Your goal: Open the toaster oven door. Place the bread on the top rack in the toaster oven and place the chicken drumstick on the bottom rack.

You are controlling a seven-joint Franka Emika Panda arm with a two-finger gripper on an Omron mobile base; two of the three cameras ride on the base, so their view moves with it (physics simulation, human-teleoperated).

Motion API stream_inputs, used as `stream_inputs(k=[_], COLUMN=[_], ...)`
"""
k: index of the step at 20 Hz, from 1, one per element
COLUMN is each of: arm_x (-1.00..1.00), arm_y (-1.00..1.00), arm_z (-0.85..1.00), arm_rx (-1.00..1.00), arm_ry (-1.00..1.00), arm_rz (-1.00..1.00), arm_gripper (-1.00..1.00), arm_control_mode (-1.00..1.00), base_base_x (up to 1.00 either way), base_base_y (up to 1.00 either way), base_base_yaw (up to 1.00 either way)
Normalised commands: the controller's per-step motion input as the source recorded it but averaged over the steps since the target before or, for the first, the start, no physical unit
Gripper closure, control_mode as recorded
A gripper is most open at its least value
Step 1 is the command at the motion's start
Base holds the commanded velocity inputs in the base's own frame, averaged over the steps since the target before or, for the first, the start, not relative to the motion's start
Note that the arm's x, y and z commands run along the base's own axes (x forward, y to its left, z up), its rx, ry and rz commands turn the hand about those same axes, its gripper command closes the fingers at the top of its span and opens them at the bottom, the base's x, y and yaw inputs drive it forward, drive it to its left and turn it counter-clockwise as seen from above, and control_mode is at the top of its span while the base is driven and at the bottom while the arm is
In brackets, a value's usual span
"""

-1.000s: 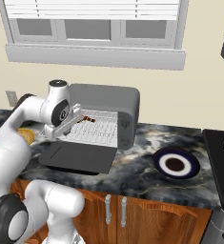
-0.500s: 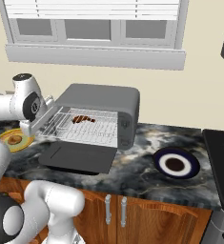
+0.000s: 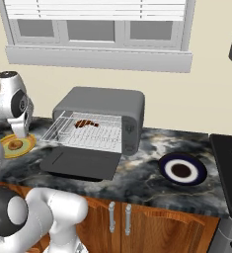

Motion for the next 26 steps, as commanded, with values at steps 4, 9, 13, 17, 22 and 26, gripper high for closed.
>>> stream_inputs(k=[4,9,13,17,22,26], arm_x=[0.00,0.00,0.00,0.06,0.19,0.26], arm_y=[0.49,0.44,0.41,0.44,0.43,0.41], arm_z=[0.00,0.00,0.00,0.00,-0.12,-0.13], arm_rx=[-0.11,-0.11,-0.12,-0.15,-0.11,-0.02], arm_ry=[0.00,0.00,0.00,-0.03,-0.09,-0.07], arm_rz=[0.66,0.67,0.65,0.52,0.34,0.21], arm_gripper=[-1.00,-1.00,-1.00,-1.00,-1.00,-1.00], arm_control_mode=[-1.00,-1.00,-1.00,-1.00,-1.00,-1.00], base_base_x=[0.00,0.00,0.00,0.00,0.00,0.00], base_base_y=[0.00,0.00,0.00,0.00,0.00,0.00], base_base_yaw=[0.00,0.00,0.00,0.00,0.00,0.00])
